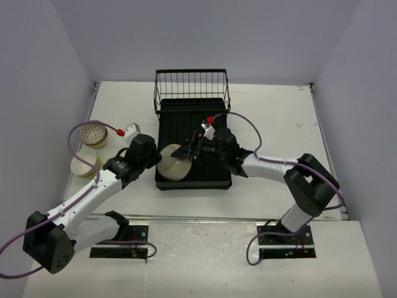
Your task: Unload the bowls from the dish rack
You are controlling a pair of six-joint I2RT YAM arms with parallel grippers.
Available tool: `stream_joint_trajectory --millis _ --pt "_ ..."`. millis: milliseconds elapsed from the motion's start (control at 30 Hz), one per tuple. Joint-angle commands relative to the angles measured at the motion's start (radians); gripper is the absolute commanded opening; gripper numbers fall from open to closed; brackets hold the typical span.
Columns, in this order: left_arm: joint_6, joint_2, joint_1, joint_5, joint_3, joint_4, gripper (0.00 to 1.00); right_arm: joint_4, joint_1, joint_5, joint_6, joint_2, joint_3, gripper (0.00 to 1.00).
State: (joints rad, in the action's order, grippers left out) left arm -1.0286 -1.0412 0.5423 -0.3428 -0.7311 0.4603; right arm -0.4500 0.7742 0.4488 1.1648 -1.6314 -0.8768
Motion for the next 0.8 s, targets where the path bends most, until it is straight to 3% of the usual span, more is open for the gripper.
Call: stream_joint_trajectory --millis 0,333,767 --pt "0.007 -0.005 0.005 0.074 -0.011 0.017 0.23 -0.235 0.017 0.064 0.076 -0.001 0.021 0.87" --pt "0.012 -0.008 0.004 0.077 -0.011 0.014 0.23 -0.548 0.028 0.054 0.22 -0.016 0.147 0.79" --pt "0.015 -0.005 0.002 0.08 -0.019 0.024 0.23 -0.878 0.031 0.027 0.443 -0.131 0.214 0.56"
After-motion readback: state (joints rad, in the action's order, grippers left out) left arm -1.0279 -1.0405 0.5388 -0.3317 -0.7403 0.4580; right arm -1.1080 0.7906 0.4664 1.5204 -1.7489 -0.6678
